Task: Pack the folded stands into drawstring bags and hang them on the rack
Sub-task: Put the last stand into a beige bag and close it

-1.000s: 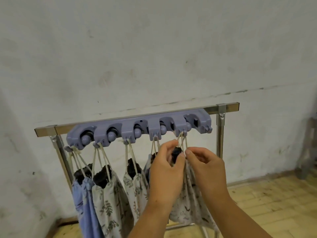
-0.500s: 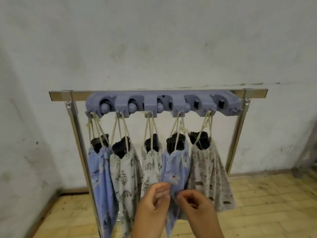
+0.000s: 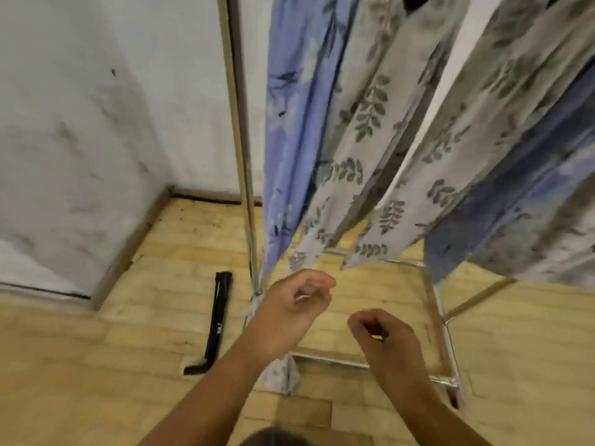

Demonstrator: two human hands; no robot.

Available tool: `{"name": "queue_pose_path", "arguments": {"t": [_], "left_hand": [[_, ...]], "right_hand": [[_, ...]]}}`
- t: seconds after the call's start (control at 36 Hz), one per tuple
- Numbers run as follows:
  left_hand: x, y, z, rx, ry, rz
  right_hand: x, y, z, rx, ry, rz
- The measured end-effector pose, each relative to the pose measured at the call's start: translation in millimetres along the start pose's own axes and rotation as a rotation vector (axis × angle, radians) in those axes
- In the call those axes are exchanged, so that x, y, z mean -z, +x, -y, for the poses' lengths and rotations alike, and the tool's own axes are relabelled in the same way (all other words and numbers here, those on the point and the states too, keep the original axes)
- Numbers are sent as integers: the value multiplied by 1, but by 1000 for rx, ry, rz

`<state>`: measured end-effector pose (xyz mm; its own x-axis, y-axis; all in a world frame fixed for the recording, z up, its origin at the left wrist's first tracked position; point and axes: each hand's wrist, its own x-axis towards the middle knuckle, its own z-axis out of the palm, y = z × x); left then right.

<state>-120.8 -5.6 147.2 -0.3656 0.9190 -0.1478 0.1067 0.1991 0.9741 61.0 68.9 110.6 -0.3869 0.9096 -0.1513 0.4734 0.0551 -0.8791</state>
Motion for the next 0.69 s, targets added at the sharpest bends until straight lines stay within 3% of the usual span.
{"name": "queue_pose_path", "arguments": {"t": [0.36, 0.69], "left_hand": [[18, 0, 242, 404, 32, -212], [0, 22, 350, 664, 164, -256]], "right_hand": [[-64, 2, -160, -275, -112, 105], [-28, -8, -283, -504, -303, 158]]}}
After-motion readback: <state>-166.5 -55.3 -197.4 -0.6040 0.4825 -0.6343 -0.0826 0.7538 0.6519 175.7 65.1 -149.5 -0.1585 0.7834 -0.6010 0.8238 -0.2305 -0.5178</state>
